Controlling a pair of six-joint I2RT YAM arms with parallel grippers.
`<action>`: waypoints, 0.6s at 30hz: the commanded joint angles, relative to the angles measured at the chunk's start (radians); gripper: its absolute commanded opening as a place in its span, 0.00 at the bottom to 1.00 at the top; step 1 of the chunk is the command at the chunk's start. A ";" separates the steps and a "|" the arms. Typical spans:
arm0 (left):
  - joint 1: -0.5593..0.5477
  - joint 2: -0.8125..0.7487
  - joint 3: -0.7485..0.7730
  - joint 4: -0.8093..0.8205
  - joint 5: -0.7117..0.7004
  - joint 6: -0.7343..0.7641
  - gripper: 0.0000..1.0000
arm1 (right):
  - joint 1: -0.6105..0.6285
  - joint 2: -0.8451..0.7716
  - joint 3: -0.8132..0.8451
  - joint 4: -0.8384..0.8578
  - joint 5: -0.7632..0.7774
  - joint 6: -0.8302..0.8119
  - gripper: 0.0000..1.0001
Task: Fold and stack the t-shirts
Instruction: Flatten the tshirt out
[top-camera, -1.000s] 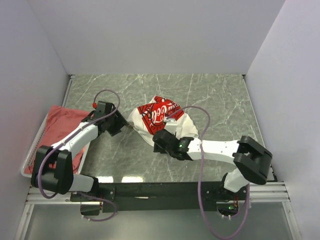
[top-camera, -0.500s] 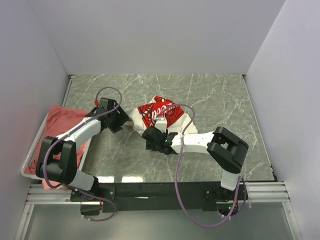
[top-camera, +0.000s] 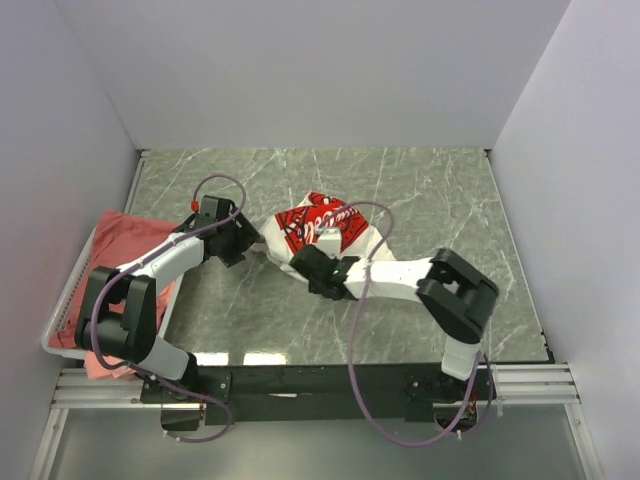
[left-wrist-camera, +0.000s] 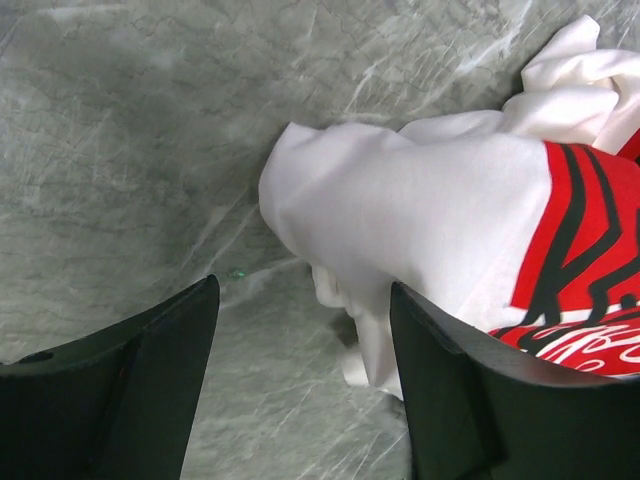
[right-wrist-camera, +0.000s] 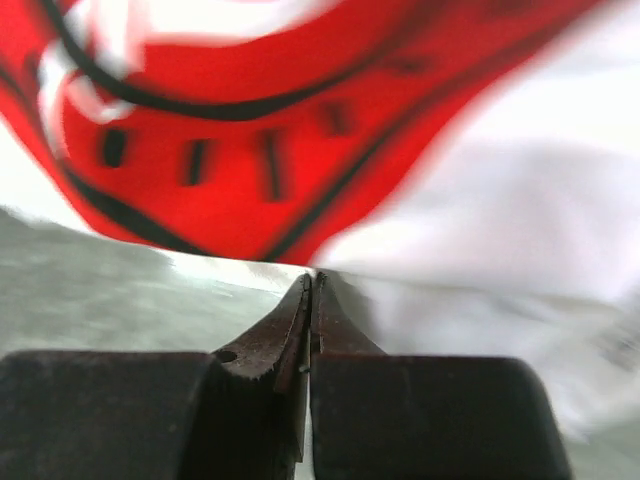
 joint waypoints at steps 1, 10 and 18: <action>-0.005 0.000 0.015 0.043 0.000 0.005 0.74 | -0.069 -0.225 -0.046 -0.099 0.061 -0.014 0.00; -0.129 -0.006 0.039 0.058 -0.049 0.022 0.63 | -0.351 -0.699 -0.008 -0.268 0.085 -0.146 0.00; -0.273 -0.025 0.055 0.075 -0.029 0.045 0.67 | -0.468 -0.741 0.171 -0.324 0.070 -0.235 0.00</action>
